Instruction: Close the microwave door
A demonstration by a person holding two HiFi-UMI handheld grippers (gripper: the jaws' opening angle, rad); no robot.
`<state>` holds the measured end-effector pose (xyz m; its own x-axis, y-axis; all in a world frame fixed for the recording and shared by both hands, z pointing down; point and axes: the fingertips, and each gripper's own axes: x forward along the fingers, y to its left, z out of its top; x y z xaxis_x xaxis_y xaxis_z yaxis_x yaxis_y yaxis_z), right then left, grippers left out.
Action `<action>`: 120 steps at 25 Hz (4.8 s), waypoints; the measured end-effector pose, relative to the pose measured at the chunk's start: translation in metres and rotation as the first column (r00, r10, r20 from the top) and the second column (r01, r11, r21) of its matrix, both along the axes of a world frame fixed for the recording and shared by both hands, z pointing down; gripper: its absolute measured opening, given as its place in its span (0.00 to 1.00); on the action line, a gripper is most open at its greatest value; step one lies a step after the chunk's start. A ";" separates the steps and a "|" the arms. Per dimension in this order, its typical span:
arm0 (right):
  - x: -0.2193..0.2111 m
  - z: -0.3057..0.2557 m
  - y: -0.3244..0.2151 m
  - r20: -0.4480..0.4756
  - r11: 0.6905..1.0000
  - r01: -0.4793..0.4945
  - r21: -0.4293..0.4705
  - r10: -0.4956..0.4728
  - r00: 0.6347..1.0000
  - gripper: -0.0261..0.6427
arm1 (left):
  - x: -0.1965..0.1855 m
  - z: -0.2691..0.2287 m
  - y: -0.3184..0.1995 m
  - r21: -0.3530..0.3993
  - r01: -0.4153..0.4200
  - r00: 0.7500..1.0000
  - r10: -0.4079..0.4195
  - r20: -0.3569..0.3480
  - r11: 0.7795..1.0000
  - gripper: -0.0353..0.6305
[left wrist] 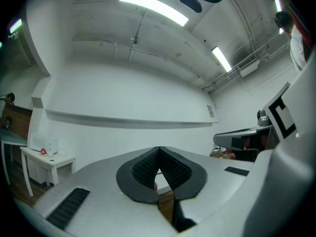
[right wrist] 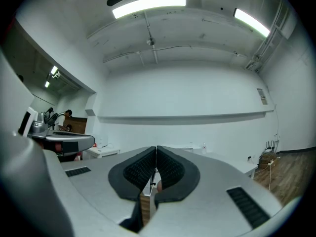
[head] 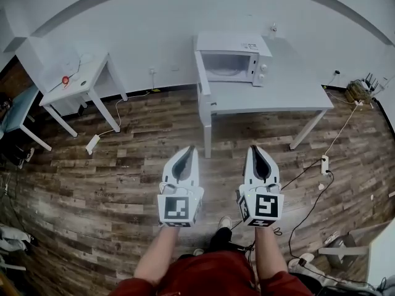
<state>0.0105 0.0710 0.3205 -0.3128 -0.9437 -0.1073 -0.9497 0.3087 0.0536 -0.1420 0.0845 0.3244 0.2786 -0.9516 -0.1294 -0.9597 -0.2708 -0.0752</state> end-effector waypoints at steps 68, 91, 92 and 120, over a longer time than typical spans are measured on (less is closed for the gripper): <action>-0.022 0.113 -0.317 -0.107 0.963 0.058 -0.263 -0.089 0.990 0.08 | -0.012 0.153 -0.293 -0.227 -0.282 0.946 0.309 0.098 0.932 0.35; -0.024 0.121 -0.339 -0.166 0.958 -0.061 -0.281 0.014 0.986 0.08 | 0.006 0.162 -0.312 -0.213 -0.510 0.845 0.531 0.054 0.833 0.30; -0.022 0.119 -0.336 -0.168 0.958 -0.072 -0.278 0.026 0.986 0.08 | 0.008 0.163 -0.311 -0.213 -0.516 0.841 0.538 0.058 0.830 0.30; 0.095 0.098 -0.360 -0.106 0.949 -0.234 -0.213 0.216 0.971 0.08 | 0.125 0.163 -0.363 -0.243 -0.450 0.880 0.473 0.041 0.859 0.28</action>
<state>0.1054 -0.2887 0.4181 -0.0887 -0.9876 0.1294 -0.9912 0.1003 0.0866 -0.0168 -0.2788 0.4870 0.6929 -0.7114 0.1174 -0.7117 -0.7009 -0.0467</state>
